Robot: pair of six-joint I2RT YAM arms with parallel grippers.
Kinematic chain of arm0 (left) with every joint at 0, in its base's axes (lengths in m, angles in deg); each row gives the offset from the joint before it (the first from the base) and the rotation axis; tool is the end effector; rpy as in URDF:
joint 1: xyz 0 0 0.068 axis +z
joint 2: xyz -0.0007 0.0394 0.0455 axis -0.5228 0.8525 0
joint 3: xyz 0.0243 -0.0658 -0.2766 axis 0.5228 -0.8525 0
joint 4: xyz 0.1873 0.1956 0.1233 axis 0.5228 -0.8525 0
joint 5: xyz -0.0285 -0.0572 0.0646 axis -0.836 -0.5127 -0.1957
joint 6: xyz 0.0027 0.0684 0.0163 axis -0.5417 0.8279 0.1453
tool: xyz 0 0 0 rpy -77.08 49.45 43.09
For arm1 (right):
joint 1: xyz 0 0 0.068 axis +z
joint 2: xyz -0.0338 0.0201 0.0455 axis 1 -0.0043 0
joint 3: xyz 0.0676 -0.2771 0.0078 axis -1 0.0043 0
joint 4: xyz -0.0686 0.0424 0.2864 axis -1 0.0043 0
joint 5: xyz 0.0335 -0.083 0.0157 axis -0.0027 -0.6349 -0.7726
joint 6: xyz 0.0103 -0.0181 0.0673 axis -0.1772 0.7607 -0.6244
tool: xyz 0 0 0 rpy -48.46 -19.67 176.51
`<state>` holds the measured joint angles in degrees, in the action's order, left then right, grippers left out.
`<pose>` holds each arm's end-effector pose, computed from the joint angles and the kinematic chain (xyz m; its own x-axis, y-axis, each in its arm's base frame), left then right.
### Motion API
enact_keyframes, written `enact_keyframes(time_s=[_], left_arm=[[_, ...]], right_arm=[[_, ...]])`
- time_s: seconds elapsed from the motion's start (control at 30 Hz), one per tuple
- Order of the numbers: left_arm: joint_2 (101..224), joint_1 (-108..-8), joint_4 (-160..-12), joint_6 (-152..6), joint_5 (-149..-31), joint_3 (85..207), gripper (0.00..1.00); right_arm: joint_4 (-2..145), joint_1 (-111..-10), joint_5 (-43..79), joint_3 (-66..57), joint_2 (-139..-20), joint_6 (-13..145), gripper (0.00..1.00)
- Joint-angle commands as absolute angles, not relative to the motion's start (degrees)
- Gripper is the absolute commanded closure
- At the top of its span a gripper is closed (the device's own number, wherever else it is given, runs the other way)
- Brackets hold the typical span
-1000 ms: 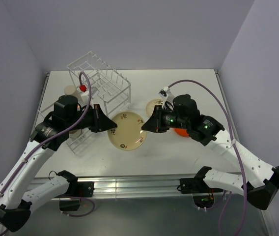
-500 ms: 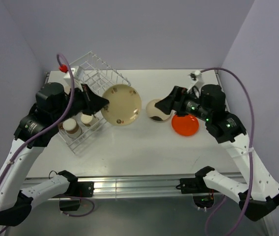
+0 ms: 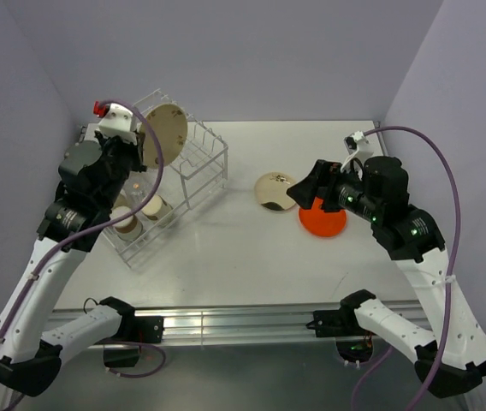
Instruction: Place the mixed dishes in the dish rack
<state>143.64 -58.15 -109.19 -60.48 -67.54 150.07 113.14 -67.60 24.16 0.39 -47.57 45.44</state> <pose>0.2237 -0.0966 0.4929 -0.0187 0.0303 -0.9994 0.2201 0.9751 0.0255 0.1815 0.0887 0.4380 -0.5520 0.2590 -0.7926 -0.3584 0.7846 0.5060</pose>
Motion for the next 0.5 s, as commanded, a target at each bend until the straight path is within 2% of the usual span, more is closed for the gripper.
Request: enact_keyframes(time_s=[0.0, 0.17, 0.47], left_arm=[[141.31, -51.51, -92.56, -46.92, -70.30, 145.05, 1.00], [143.50, -39.80, -82.34, -47.87, -84.88, 140.55, 1.00], [153.78, -27.66, -73.11, -52.00, -105.19, 145.73, 1.00]], right_arm=[[115.04, -68.05, 26.13, 0.53, -48.04, 47.32, 0.08], [115.92, -67.96, 25.96, 1.67, -47.95, 48.20, 0.08], [115.92, -67.96, 25.61, 2.82, -49.45, 48.64, 0.09]])
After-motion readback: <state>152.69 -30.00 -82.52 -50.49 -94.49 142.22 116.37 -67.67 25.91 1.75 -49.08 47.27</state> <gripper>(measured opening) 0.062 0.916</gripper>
